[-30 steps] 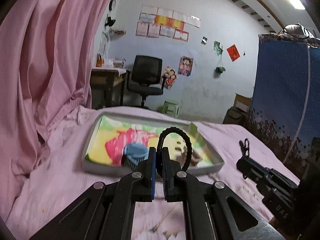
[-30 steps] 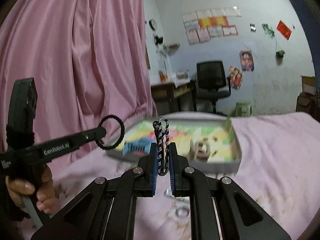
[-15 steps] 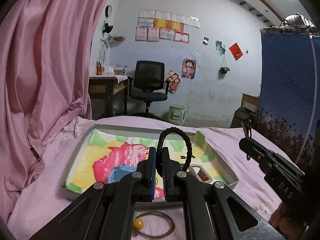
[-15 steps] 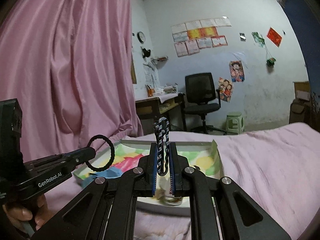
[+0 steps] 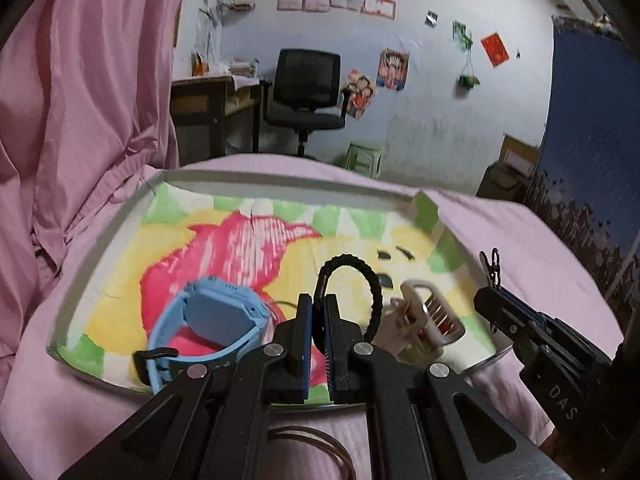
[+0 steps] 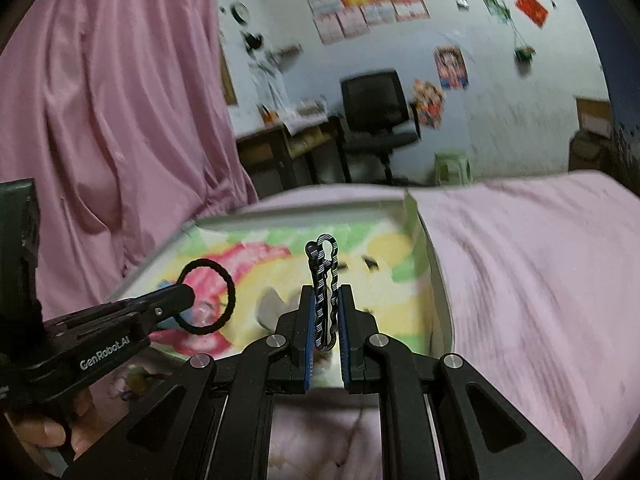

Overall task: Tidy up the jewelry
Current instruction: 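Carry the keychain and hair tie into the tray and open both tools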

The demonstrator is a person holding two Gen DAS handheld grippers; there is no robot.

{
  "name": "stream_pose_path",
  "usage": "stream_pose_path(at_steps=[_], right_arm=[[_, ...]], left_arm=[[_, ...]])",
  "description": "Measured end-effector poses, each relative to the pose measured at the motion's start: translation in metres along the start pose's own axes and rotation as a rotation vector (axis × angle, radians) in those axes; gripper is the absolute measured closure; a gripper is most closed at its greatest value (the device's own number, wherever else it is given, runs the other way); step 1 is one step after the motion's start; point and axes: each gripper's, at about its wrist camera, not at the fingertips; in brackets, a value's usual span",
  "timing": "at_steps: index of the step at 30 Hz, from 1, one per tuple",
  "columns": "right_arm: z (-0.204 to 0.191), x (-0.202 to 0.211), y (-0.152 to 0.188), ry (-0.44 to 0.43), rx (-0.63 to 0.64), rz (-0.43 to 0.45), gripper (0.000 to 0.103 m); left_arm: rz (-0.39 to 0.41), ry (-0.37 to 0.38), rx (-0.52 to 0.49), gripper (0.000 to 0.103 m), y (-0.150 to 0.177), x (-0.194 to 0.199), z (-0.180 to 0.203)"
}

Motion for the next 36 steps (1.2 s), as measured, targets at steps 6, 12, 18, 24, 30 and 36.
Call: stream_pose_path(at_steps=[6, 12, 18, 24, 30, 36], right_arm=[[0.016, -0.012, 0.011, 0.026, -0.066, -0.071, 0.093], [0.017, -0.019, 0.017, 0.029, -0.074, -0.103, 0.093], [0.016, -0.018, 0.019, 0.025, -0.071, -0.110, 0.093], [0.015, -0.019, 0.016, 0.016, -0.073, -0.107, 0.083], [0.014, 0.006, 0.010, 0.031, -0.068, -0.016, 0.067], [0.003, 0.043, 0.001, 0.059, -0.023, 0.114, 0.042]], left_arm=[[-0.067, -0.021, -0.024, 0.097, 0.007, -0.014, 0.005], [-0.094, -0.024, -0.015, 0.097, 0.007, -0.018, 0.002], [-0.105, -0.034, -0.022, 0.097, 0.006, -0.020, 0.005], [-0.106, -0.003, 0.005, 0.091, 0.002, -0.017, 0.000], [0.026, 0.086, 0.102, 0.067, -0.002, 0.018, -0.017], [0.170, 0.089, 0.136, 0.037, -0.002, 0.060, -0.022]])
Point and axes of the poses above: each gripper's, at about its wrist camera, not at the fingertips, and x roughly against the way its jaws point, z to its right, y to its underside, and after that the axes turned 6 degrees about x, right-handed
